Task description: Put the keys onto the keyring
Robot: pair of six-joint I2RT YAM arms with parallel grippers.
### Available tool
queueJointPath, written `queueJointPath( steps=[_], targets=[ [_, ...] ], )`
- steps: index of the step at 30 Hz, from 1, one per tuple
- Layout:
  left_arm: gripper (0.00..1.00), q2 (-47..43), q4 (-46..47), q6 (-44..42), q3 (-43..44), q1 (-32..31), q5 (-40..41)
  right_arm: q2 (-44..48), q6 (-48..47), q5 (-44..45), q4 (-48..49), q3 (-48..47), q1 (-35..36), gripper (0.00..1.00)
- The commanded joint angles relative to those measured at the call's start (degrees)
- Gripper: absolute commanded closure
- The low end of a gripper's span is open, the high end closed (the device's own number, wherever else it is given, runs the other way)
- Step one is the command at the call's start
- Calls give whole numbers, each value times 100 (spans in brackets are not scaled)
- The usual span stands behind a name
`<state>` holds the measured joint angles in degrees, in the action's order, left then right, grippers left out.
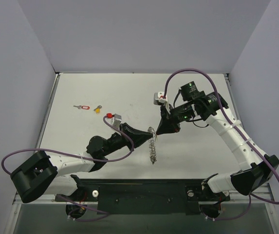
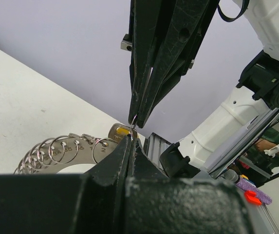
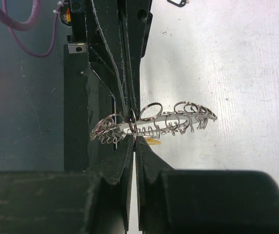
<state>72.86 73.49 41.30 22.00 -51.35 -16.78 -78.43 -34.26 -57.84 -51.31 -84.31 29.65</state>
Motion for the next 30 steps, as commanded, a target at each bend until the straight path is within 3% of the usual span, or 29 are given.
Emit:
queueJointPath(
  steps=[1, 30],
  targets=[
    [100, -219, 1932, -87, 173, -15, -36, 65, -221, -368, -265, -50, 15, 100],
    [100, -158, 2011, 133, 296, 29, -493, 83, -634, -561, -573, -129, -144, 100]
  ],
)
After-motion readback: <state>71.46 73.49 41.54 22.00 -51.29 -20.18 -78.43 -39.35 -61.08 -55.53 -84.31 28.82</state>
